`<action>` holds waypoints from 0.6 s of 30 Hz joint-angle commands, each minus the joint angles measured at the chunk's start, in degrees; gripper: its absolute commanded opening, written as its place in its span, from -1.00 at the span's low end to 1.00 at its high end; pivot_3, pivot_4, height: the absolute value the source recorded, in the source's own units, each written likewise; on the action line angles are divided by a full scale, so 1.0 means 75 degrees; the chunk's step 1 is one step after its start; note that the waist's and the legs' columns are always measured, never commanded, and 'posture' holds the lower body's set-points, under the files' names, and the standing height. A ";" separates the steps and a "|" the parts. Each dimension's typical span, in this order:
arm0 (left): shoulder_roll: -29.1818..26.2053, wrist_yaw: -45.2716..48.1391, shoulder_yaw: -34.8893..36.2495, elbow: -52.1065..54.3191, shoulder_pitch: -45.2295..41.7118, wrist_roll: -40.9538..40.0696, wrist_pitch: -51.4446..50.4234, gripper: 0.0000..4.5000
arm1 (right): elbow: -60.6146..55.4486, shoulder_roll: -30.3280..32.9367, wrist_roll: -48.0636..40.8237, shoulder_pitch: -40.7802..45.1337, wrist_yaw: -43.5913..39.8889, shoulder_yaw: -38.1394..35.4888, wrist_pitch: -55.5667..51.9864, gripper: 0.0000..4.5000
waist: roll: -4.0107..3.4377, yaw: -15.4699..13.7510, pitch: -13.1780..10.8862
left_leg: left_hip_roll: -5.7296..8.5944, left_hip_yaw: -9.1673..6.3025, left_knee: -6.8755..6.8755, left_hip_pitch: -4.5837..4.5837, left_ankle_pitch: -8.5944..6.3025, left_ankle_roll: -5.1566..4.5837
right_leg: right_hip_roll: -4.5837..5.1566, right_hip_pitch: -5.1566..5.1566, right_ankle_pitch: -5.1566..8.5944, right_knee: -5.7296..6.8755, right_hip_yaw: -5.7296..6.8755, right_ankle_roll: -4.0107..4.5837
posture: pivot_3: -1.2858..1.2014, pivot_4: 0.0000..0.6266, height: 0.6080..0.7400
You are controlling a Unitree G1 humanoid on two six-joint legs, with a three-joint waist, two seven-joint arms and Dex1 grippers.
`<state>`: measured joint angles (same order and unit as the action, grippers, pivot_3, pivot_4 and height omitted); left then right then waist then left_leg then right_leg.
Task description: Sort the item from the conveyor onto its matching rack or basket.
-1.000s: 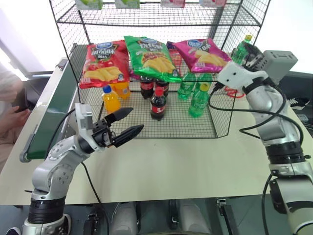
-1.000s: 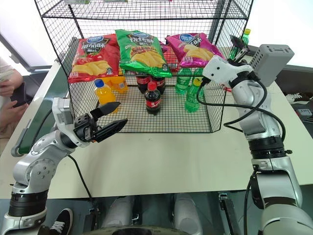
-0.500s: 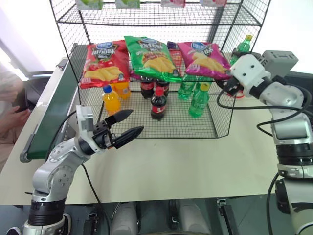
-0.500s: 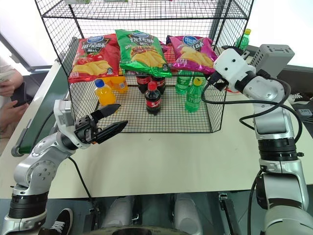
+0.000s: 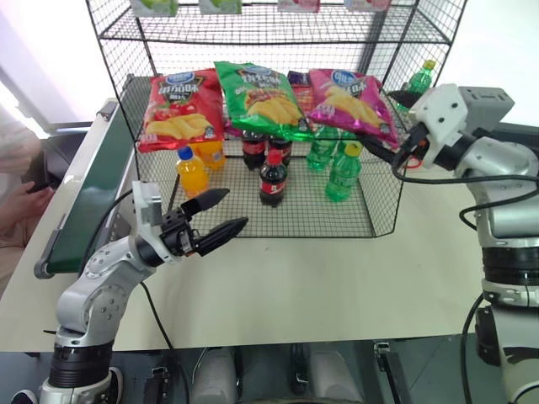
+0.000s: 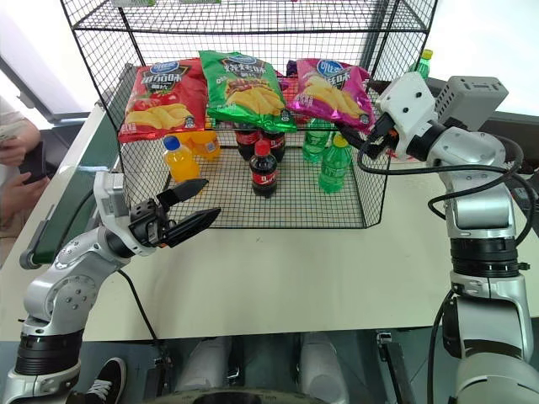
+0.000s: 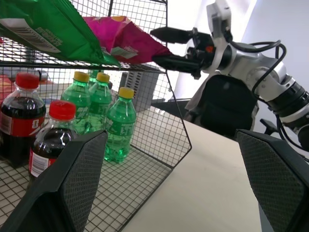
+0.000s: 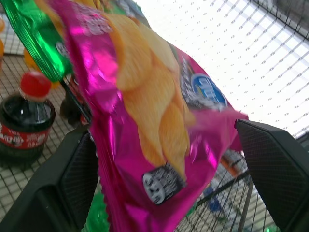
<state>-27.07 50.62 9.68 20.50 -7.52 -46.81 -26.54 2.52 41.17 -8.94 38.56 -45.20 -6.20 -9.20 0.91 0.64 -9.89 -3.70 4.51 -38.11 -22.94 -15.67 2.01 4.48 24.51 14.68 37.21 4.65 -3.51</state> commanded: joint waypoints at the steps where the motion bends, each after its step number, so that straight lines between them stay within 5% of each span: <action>1: -0.0032 0.0047 -0.0034 0.0278 -0.0018 0.0006 0.0147 1.00 | -0.0310 0.0202 -0.0018 0.0007 -0.0079 -0.0180 0.0563 0.97 | 0.0000 -0.0001 0.0000 | 0.0000 0.0000 0.0000 0.0000 0.0000 0.0000 | 0.0000 0.0000 0.0000 0.0000 0.0000 0.0000 | 0.03 -0.52 0.96; 7: -0.0022 0.0065 -0.0043 0.0257 -0.0050 0.0036 0.0163 1.00 | -0.0120 0.0209 0.0193 -0.0221 -0.0210 0.0098 0.1050 0.87 | 0.0000 -0.0001 0.0000 | 0.0000 0.0001 0.0000 0.0000 0.0000 0.0000 | 0.0000 0.0000 0.0000 -0.0001 0.0000 0.0000 | 0.03 -0.52 0.96; 10: -0.0024 0.0057 -0.0040 0.0238 -0.0071 0.0054 0.0167 1.00 | 0.0293 0.0405 0.0841 -0.0288 -0.0074 0.0353 0.1746 0.37 | 0.0000 0.0000 0.0000 | 0.0000 0.0001 0.0000 0.0001 0.0000 0.0000 | 0.0000 0.0000 0.0000 0.0000 0.0000 0.0000 | 0.03 -0.52 0.96; 16: -0.0039 0.0038 -0.0020 0.0243 -0.0070 0.0083 0.0160 1.00 | 0.1068 0.0495 0.1335 0.0029 0.0176 0.0492 0.2548 -0.99 | 0.0000 0.0005 0.0000 | 0.0000 0.0002 0.0000 0.0001 0.0000 0.0000 | 0.0000 0.0000 0.0000 0.0000 0.0000 0.0000 | 0.03 -0.52 0.96; 18: -0.0020 0.0018 -0.0016 0.0258 -0.0067 0.0058 0.0137 1.00 | 0.1332 0.0510 0.1451 0.0143 0.0224 0.0534 0.2827 -0.99 | 0.0000 0.0009 0.0000 | 0.0000 0.0002 0.0000 0.0002 0.0000 0.0001 | 0.0000 0.0000 0.0000 0.0000 0.0000 0.0000 | 0.03 -0.52 0.96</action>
<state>-27.05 50.69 9.64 20.51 -7.54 -46.22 -26.52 12.13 44.02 1.55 37.67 -44.39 -1.37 9.54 0.91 0.71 -9.89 -3.70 4.53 -38.11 -22.92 -15.67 2.01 4.49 24.51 14.68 37.21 4.64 -3.51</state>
